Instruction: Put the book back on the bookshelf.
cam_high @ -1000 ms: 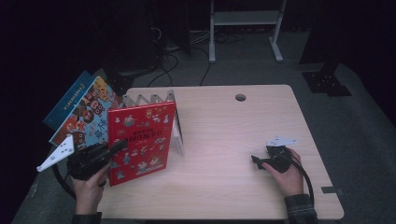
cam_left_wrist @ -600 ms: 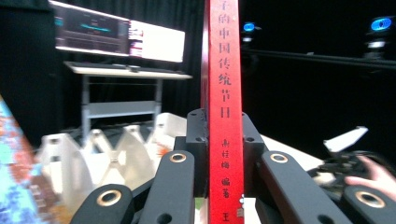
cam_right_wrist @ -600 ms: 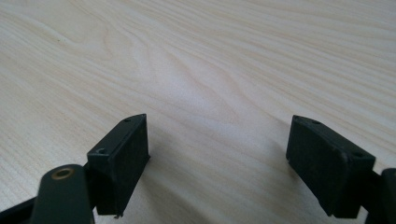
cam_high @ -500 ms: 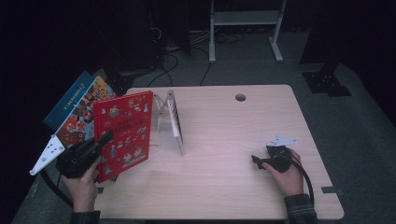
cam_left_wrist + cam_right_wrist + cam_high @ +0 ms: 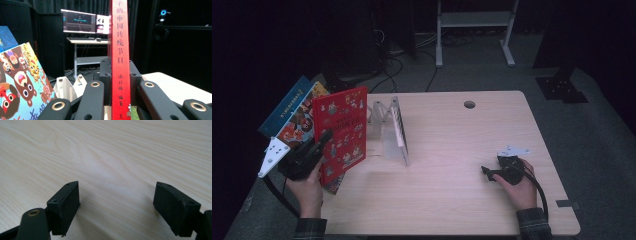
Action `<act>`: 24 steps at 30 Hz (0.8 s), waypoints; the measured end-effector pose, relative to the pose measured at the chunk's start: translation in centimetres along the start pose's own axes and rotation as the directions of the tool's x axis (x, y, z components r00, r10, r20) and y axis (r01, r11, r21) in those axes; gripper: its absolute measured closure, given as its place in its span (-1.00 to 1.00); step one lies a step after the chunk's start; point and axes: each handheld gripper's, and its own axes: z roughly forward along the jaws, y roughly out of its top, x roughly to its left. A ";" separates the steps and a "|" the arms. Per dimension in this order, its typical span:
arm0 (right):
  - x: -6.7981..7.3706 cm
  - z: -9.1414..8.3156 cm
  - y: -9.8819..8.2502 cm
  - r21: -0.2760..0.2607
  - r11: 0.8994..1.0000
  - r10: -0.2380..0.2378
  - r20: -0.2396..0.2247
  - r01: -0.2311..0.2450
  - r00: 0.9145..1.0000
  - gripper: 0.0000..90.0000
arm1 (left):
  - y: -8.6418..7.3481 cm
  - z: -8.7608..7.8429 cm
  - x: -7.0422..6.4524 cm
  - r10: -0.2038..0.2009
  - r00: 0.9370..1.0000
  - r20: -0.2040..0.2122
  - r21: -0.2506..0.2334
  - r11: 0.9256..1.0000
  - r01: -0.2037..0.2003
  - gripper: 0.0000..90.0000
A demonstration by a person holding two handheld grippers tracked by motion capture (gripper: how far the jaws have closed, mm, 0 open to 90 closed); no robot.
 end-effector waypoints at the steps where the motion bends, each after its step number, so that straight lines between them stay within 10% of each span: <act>1: 0.0 0.0 0.0 0.000 1.000 0.000 0.000 0.000 1.000 -0.56 | -0.1 0.5 -0.1 0.001 1.000 -0.019 0.002 1.000 -0.001 0.78; 24: 0.0 0.0 0.0 0.000 1.000 -0.001 0.000 0.001 1.000 -0.56 | -2.1 6.2 1.0 0.000 0.993 -0.120 0.013 1.000 0.002 0.78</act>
